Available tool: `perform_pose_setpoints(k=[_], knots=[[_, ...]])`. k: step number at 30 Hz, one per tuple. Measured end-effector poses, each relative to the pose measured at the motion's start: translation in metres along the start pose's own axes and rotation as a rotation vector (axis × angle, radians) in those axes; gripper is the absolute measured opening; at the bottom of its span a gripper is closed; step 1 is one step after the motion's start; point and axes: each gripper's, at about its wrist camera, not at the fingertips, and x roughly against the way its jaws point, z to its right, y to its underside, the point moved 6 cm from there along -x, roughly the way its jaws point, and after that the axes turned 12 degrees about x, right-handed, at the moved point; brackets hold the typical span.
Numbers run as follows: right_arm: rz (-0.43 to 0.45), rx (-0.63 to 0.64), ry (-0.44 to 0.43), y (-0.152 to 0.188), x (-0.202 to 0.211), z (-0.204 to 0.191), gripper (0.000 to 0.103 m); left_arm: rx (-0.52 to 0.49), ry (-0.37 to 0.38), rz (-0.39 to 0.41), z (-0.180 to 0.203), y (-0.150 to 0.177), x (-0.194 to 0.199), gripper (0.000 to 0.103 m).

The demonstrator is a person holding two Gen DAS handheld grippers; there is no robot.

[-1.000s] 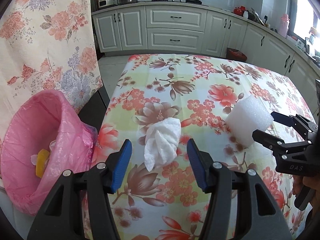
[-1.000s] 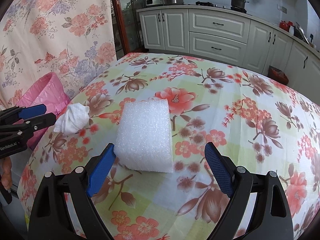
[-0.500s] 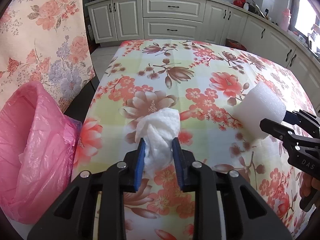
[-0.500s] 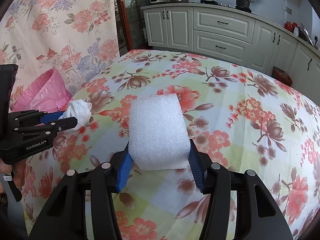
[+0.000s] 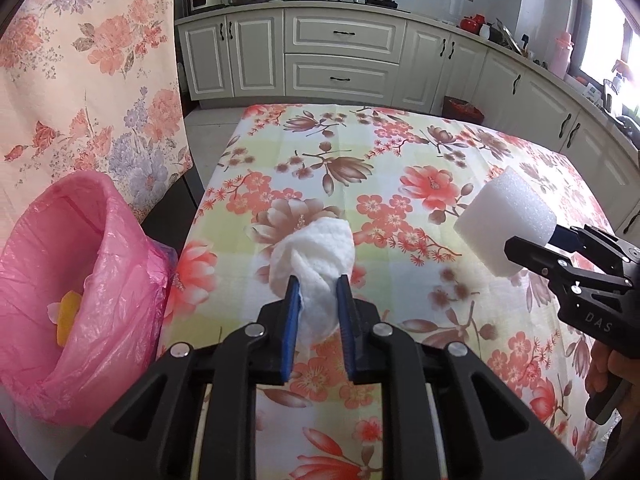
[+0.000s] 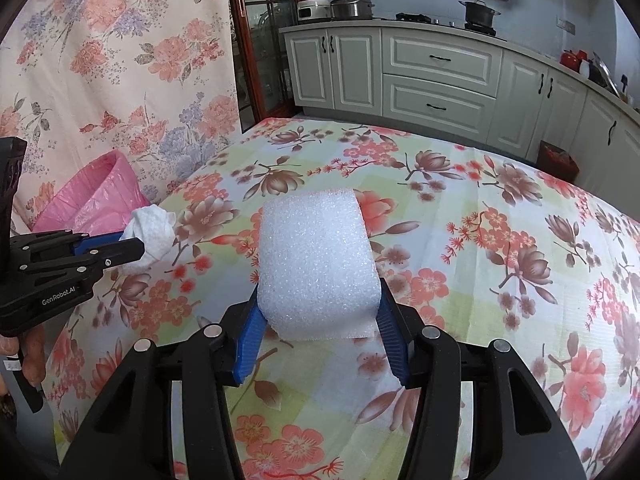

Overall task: Collect trash
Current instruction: 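Carry the tissue and white foam block over the bin with both tools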

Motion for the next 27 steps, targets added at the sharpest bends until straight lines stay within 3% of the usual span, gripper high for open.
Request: perform_pose_setpoints(k=[17,27], knots=[[0.107,-0.046,0.016,-0.016,0.05,-0.036,0.05,0.033,0.037,0.153,0.001,0.007,0.088,0.018],[0.147,0.0,-0.002,-0.042,0.069,-0.081,0.05,0.089,0.019,0.238,-0.038,0.003,0.133,0.018]])
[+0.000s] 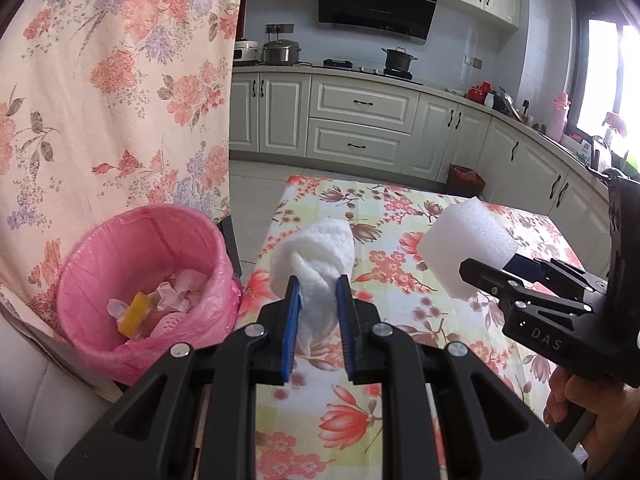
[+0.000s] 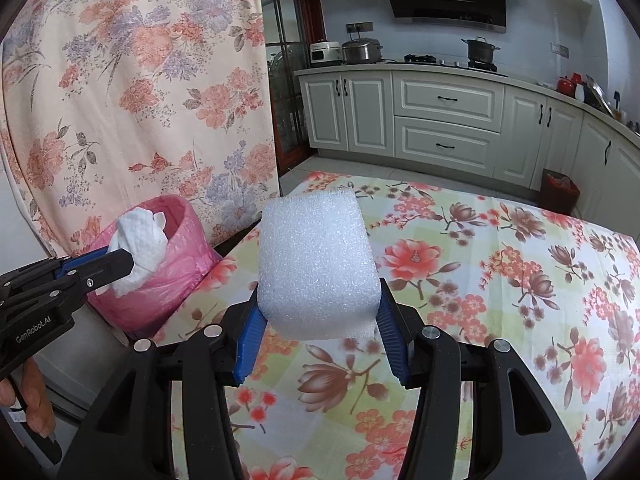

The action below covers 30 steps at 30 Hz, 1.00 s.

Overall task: Collect trash
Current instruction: 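Carry the tissue and white foam block over the bin with both tools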

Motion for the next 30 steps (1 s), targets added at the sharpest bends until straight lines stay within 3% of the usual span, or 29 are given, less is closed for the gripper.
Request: perform_pose_setpoints(k=[15,30], knots=[[0.027,0.049,-0.066,-0.05,-0.001,-0.064,0.05,0.022,-0.078,0.08,-0.08,-0.028,0.038,0.018],[0.015,0.147,-0.138,-0.096,-0.023,-0.133,0.05,0.119,-0.11,0.131,-0.151,-0.063,0.051,0.018]])
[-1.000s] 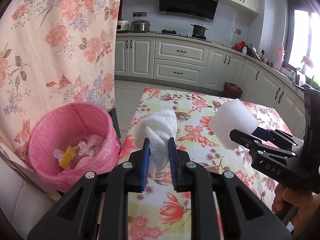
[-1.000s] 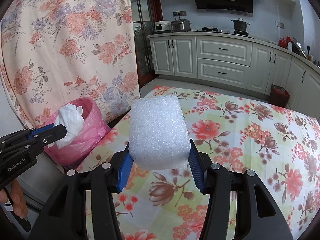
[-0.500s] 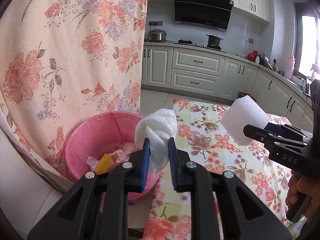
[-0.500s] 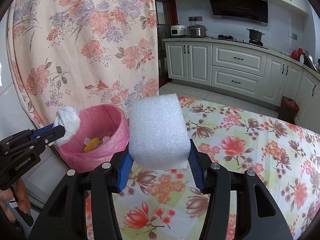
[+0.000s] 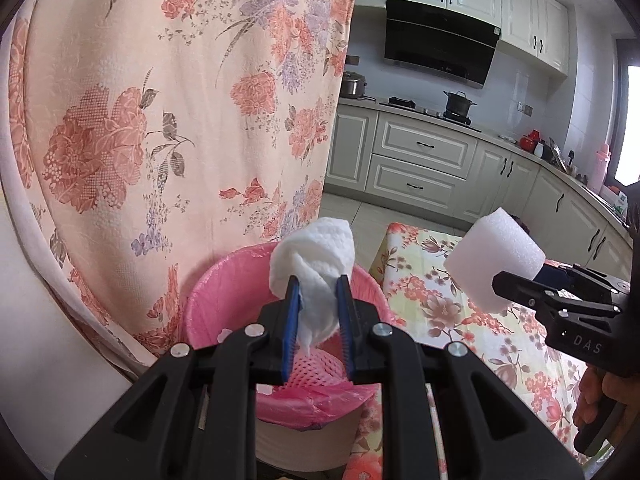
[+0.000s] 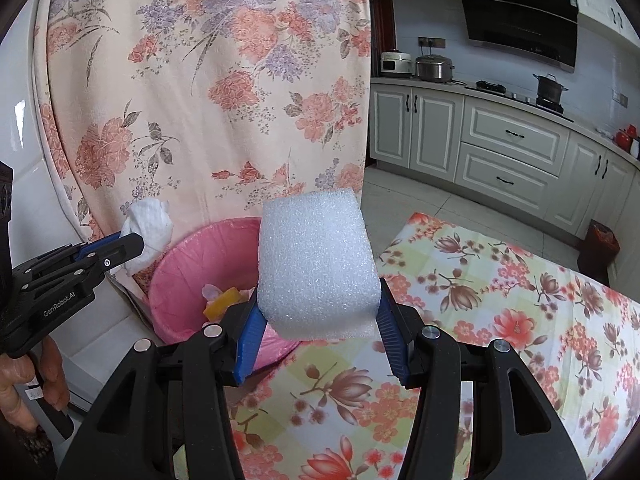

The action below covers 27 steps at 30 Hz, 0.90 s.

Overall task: Collect trash
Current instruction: 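Carry the tissue and white foam block over the bin with both tools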

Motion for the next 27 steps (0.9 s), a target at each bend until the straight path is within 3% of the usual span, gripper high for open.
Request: perform_pose_setpoints(k=[16,27], knots=[[-0.072,0.048,-0.106,-0.054,-0.077,-0.055,0.05,0.02,-0.057,-0.039,-0.044,-0.035,-0.04,0.018],[-0.181,0.021,-0.155,-0.047,-0.131,-0.057,0.05,0.078,-0.067,-0.15,-0.06,-0.04,-0.079,0.018]])
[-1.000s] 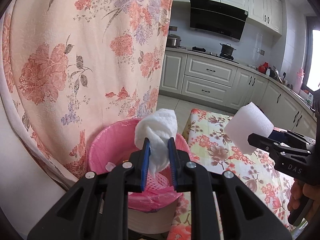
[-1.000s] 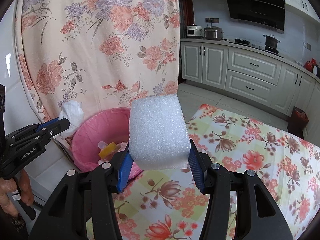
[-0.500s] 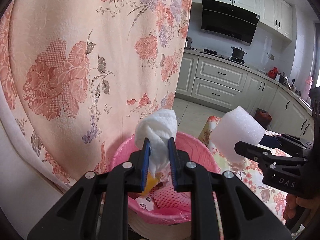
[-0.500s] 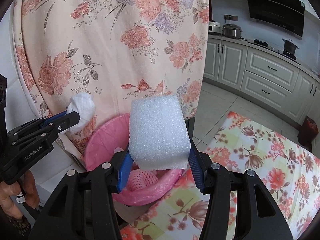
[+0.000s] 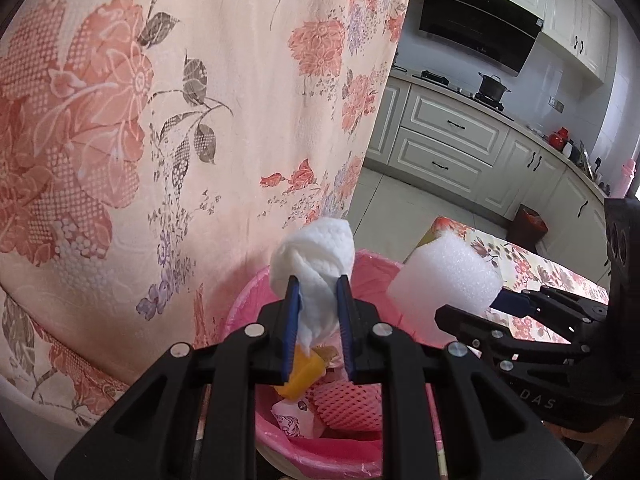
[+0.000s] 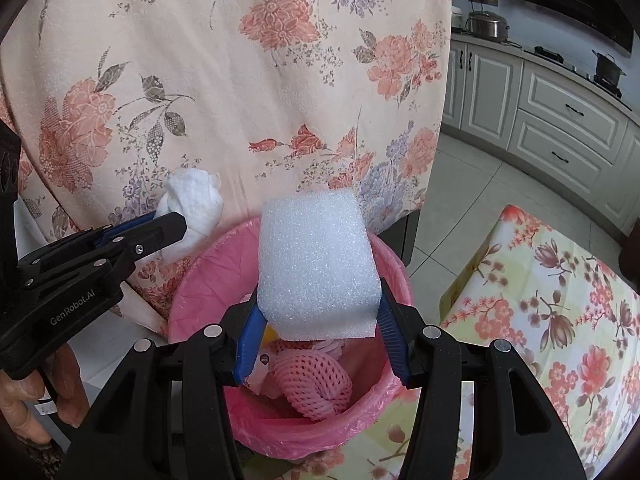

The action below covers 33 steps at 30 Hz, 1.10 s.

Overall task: Collect trash
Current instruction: 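Carry the tissue and white foam block over the bin with both tools, then open both tools to drop the tissue and foam block into the bin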

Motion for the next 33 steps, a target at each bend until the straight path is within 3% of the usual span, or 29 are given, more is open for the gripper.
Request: perform_pose_setpoints(k=[20,28,30,33], knots=[[-0.037,-0.044,-0.052,0.001,-0.036,0.016,0.051,0.022,-0.055,-0.026,-0.005,-0.007,-0.026,0.019],[-0.035,-0.056,-0.063,0.002,-0.037,0.022,0.051,0.028,-0.063,-0.025,-0.006,-0.007,-0.028,0.033],[-0.037,-0.057,-0.057,0.002,-0.036,0.023,0.058,0.026,-0.067,-0.017,-0.006,-0.008,-0.026,0.034],[-0.032,-0.061,-0.051,0.004,-0.034,0.024,0.059,0.026,-0.064,-0.005,-0.006,-0.008,-0.019,0.035]])
